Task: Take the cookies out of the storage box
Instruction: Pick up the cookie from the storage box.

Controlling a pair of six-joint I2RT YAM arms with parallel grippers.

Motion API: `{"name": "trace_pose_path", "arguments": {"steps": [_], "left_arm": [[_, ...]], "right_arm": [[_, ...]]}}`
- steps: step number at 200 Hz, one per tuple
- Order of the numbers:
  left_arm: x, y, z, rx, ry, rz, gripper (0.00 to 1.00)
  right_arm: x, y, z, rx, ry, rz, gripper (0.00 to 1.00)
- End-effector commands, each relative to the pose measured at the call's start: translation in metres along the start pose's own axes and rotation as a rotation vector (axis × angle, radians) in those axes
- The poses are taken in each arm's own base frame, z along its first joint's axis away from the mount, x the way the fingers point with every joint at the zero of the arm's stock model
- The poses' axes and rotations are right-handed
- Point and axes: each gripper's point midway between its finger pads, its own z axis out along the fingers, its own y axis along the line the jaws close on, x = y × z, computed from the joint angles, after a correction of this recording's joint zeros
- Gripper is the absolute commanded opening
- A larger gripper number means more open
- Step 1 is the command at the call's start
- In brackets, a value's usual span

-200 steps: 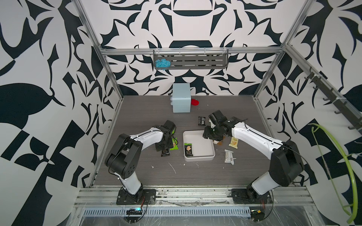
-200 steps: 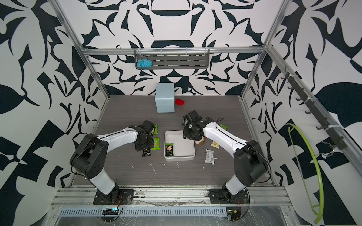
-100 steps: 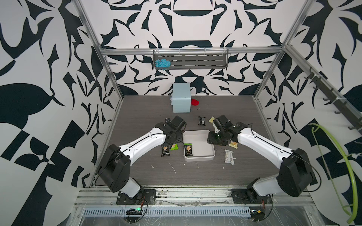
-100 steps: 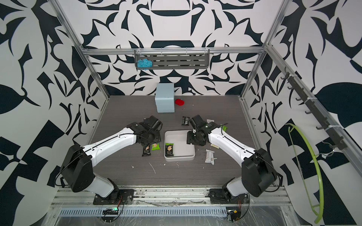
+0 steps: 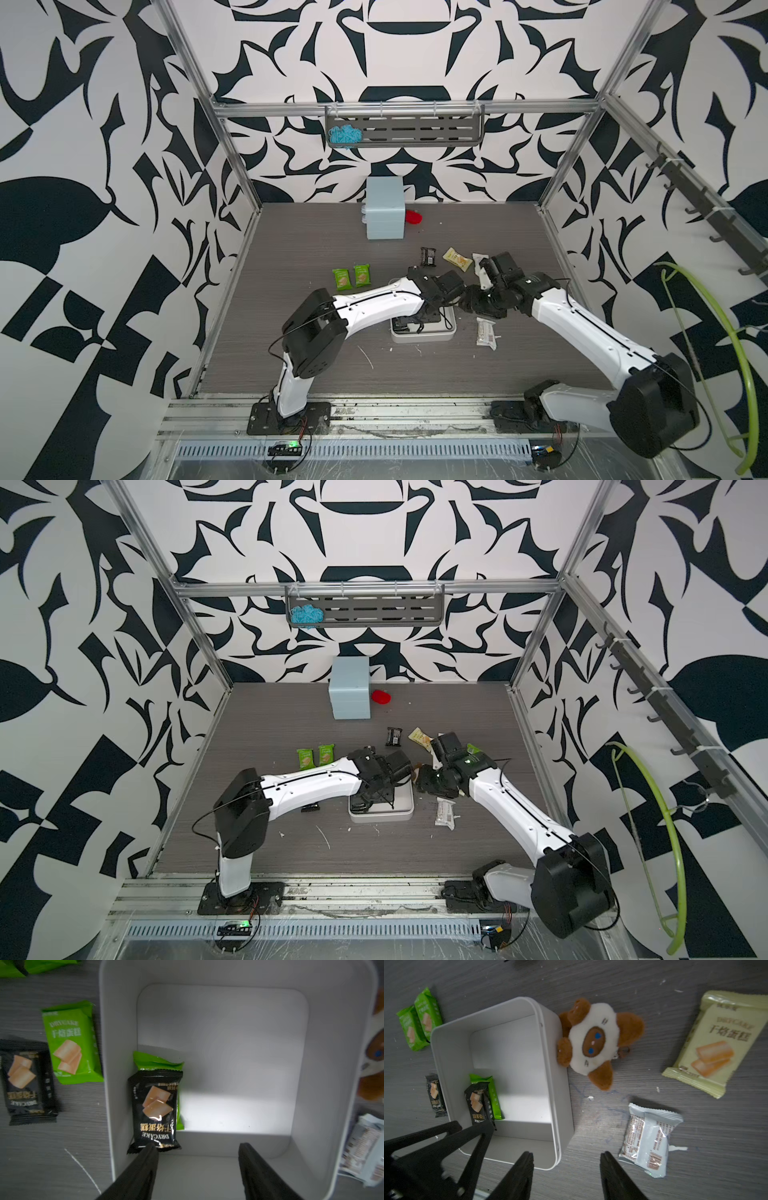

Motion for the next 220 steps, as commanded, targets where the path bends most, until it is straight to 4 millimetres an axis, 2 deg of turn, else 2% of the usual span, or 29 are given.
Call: {"name": "trace_pose_path", "arguments": {"steps": [1,39,123,220], "left_arm": [[0.005,0.017,0.004,-0.093,0.035,-0.024,0.7],[0.008,0.024,0.012,-0.124,0.049,-0.028,0.7],[0.019,0.018,0.037,-0.094,0.103,-0.018,0.7],[0.009,-0.013,0.045,-0.024,0.101,0.012,0.7]], "right_arm": [[0.001,-0.004,-0.01,-0.03,0.002,-0.023,0.57],[-0.002,-0.014,-0.009,-0.04,0.007,0.011,0.57],[-0.006,-0.016,-0.012,-0.026,-0.004,0.017,0.57],[-0.013,-0.017,-0.015,-0.016,-0.014,0.02,0.57]]}}
